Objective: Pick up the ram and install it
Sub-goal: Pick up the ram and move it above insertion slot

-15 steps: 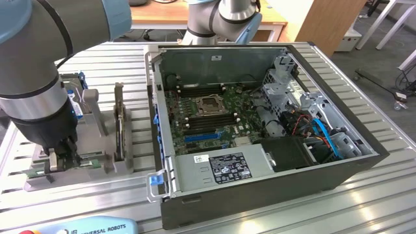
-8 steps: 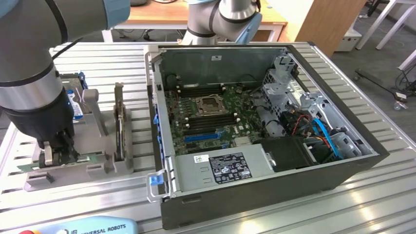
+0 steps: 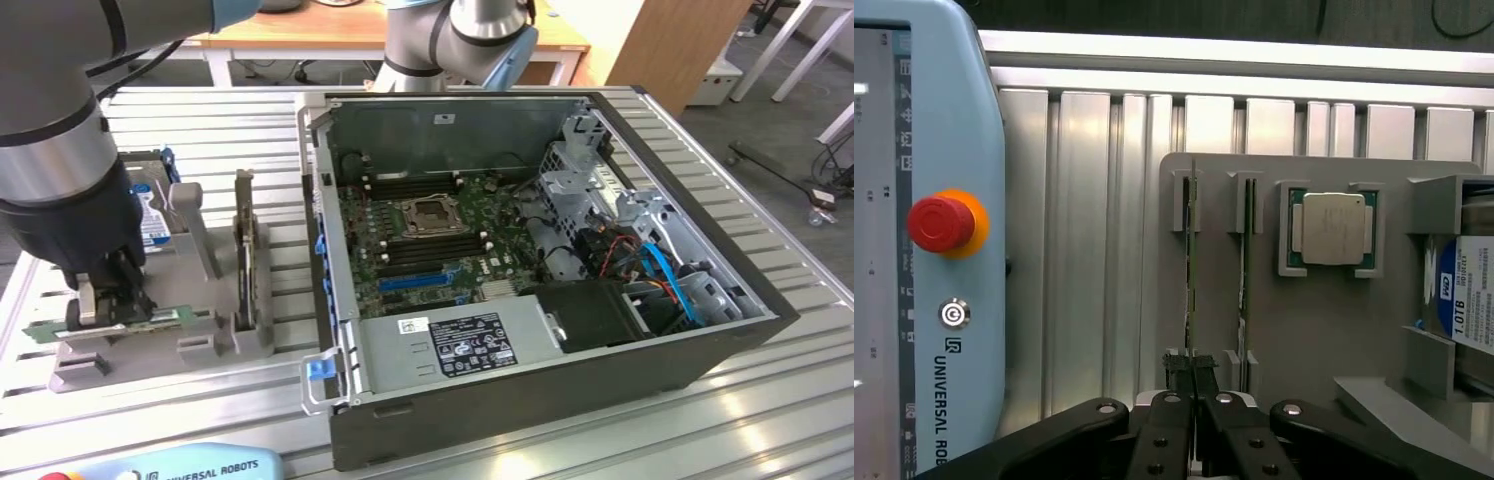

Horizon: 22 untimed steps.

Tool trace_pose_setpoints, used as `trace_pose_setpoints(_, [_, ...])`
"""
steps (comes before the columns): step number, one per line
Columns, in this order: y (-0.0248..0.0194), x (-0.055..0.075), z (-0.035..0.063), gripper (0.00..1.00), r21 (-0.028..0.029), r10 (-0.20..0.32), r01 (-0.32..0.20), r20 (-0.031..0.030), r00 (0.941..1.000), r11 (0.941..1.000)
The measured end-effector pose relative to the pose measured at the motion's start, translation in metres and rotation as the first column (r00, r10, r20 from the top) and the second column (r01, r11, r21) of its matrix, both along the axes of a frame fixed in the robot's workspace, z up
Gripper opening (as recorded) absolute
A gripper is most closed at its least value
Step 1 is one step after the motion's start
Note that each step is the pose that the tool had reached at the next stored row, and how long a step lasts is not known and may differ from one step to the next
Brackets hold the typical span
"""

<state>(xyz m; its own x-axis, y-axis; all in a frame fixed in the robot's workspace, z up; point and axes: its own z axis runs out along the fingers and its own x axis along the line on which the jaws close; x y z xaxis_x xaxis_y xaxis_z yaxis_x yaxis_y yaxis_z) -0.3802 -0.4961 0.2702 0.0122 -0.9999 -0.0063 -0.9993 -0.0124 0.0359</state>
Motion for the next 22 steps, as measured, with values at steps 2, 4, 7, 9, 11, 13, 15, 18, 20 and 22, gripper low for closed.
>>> trace_pose_setpoints(2, [0.0, 0.0, 0.0045, 0.12, -0.0001, 0.0, 0.0, 0.0, 1.0, 1.0])
trace_pose_setpoints(4, [0.0, 0.0, 0.0088, 0.12, -0.0001, 0.0, 0.0, -0.0001, 1.0, 1.0])
trace_pose_setpoints(7, [0.0, 0.0, 0.0149, 0.12, -0.0001, 0.0, 0.0, 0.0, 1.0, 1.0])
trace_pose_setpoints(9, [0.0, 0.0, 0.0183, 0.12, 0.0, 0.0, 0.0, 0.0001, 1.0, 1.0])
trace_pose_setpoints(11, [0.0, 0.0, 0.0217, 0.12, 0.0, 0.0, 0.0, 0.0, 1.0, 1.0])
trace_pose_setpoints(13, [0.0, 0.0, 0.0248, 0.12, -0.0001, 0.0, 0.0, 0.0, 1.0, 1.0])
trace_pose_setpoints(15, [0.0, 0.0, 0.0283, 0.12, -0.0001, 0.0, 0.0, 0.0, 1.0, 1.0])
trace_pose_setpoints(18, [0.0, 0.0, 0.0336, 0.12, -0.0001, 0.0, 0.0, 0.0, 1.0, 1.0])
trace_pose_setpoints(20, [0.0, 0.0, 0.0369, 0.12, -0.0001, 0.0, 0.0, 0.0, 1.0, 1.0])
trace_pose_setpoints(22, [0.0, 0.0, 0.0406, 0.12, 0.0, 0.0, 0.0, 0.0, 1.0, 1.0])
